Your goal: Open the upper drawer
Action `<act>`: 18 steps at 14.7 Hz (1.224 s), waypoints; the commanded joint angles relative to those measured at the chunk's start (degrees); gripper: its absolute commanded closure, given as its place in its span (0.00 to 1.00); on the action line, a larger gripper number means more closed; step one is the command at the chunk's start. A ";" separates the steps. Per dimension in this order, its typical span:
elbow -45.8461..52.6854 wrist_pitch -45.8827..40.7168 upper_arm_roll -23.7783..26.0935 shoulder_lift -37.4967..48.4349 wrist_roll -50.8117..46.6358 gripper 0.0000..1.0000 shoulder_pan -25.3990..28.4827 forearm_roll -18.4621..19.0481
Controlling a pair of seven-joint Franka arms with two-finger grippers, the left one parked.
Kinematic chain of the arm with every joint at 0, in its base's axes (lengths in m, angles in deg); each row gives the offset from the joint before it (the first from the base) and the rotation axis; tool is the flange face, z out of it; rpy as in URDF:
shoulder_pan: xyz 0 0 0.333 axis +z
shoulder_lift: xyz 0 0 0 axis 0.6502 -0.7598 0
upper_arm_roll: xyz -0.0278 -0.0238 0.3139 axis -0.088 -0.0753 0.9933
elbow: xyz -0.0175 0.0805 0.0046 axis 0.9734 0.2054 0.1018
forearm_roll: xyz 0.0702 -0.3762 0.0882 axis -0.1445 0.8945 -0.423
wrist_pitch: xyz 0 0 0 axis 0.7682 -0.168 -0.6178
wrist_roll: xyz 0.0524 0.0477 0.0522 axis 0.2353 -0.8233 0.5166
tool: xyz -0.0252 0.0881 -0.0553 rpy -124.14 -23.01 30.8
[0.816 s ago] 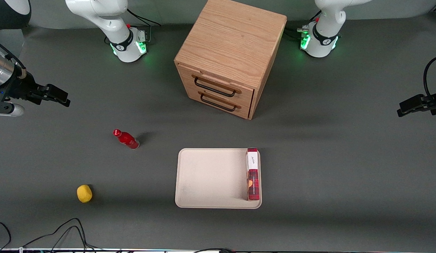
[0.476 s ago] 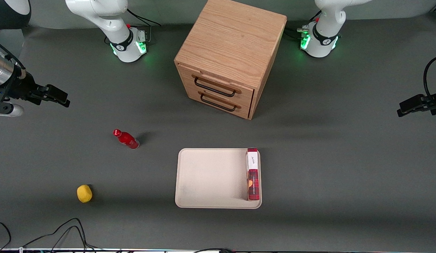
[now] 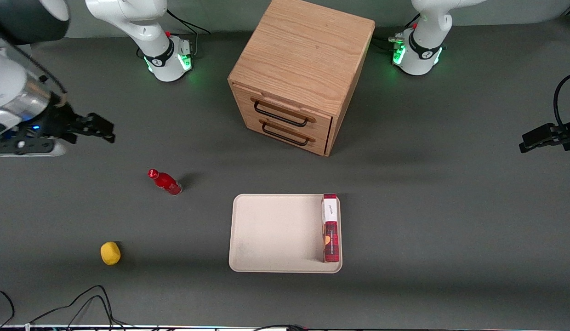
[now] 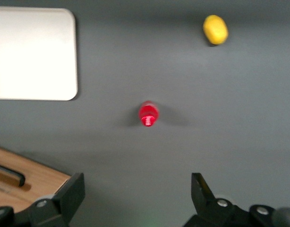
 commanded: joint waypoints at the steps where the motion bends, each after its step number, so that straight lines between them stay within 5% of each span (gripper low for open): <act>1: 3.41 -1.42 3.41 -2.16 -0.91 0.00 3.26 0.30; 7: 10.53 -1.07 9.47 -10.69 -0.12 0.00 11.62 0.74; 14: 14.67 0.42 23.62 -19.39 11.20 0.00 11.62 0.39; 18: 14.32 0.95 24.69 -20.37 23.16 0.00 11.53 0.22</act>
